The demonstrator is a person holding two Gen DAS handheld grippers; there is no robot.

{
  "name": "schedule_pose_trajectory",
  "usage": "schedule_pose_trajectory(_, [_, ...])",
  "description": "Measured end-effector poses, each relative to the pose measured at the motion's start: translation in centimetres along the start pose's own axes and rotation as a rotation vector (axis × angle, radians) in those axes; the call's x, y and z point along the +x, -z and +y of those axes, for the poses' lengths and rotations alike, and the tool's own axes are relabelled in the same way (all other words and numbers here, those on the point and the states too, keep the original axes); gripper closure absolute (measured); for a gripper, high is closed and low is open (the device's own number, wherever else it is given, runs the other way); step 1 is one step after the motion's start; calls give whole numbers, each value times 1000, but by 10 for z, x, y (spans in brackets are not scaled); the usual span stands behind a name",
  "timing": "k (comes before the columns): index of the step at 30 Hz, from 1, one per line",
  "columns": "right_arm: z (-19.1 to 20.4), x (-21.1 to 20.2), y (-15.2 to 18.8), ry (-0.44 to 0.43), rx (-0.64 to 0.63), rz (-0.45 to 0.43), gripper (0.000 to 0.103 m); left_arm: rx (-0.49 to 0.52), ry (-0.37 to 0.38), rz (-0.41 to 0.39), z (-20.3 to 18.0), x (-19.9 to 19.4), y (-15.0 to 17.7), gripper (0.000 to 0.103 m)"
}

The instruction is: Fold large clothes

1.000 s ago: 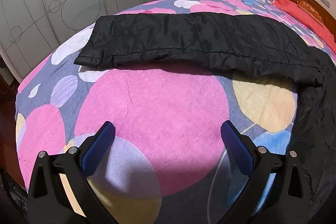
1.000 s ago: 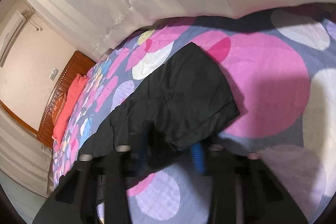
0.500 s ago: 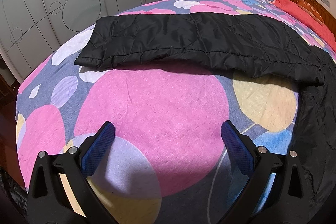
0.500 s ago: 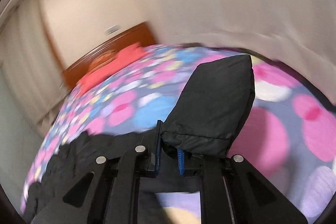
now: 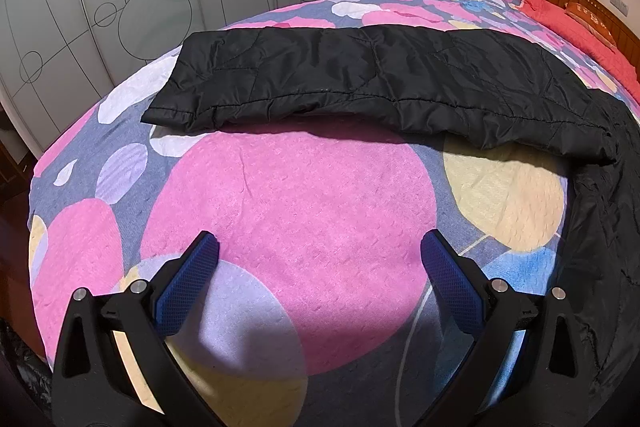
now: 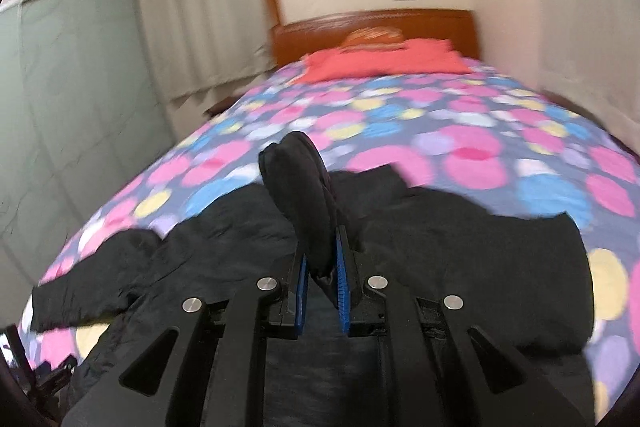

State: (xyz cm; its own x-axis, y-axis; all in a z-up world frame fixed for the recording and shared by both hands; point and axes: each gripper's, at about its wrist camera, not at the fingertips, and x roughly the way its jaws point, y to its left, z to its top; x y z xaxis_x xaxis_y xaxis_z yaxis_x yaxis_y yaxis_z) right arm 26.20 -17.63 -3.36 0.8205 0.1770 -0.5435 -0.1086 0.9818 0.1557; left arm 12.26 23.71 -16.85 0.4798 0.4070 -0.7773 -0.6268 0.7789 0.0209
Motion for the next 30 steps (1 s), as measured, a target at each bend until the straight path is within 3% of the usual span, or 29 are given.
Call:
schedule_pose_trajectory(6, [60,55,36,-11,-159,181,91,1,-1,-1,0,0,0,2])
schedule_pose_trajectory(10, [68,86,60,-1,-211,321,87,1,-2,-1,0,0,0,2])
schedule_pose_trajectory(12, [69,91,64,8,-221,343,85,1,-1,-1,0,1,0,2])
schedule_pose_trajectory(14, [72,91,65,-2,-237,342,72,1,-1,0,0,1,0,2])
schedule_pose_trajectory(15, [77,91,66,-26,-243,341,53,1,-2,0,-1,1,0,2])
schedule_pose_trajectory(16, [81,87,65,-65,-253,337,42,1,-1,0,0,1,0,2])
schedule_pose_trajectory(20, [86,55,61,-131,-259,276,41,1,0,0,0,1,1,2])
schedule_pose_trajectory(23, [53,28,47,-142,-179,227,42,1,-1,-1,-1,1,1,2])
schedule_pose_trajectory(25, [9,13,31,-99,-91,194,60,1,-2,-1,-1,1,1,2])
schedule_pose_trajectory(30, [-132,9,3,141,163,164,64,2,-5,-3,0,1,1,2])
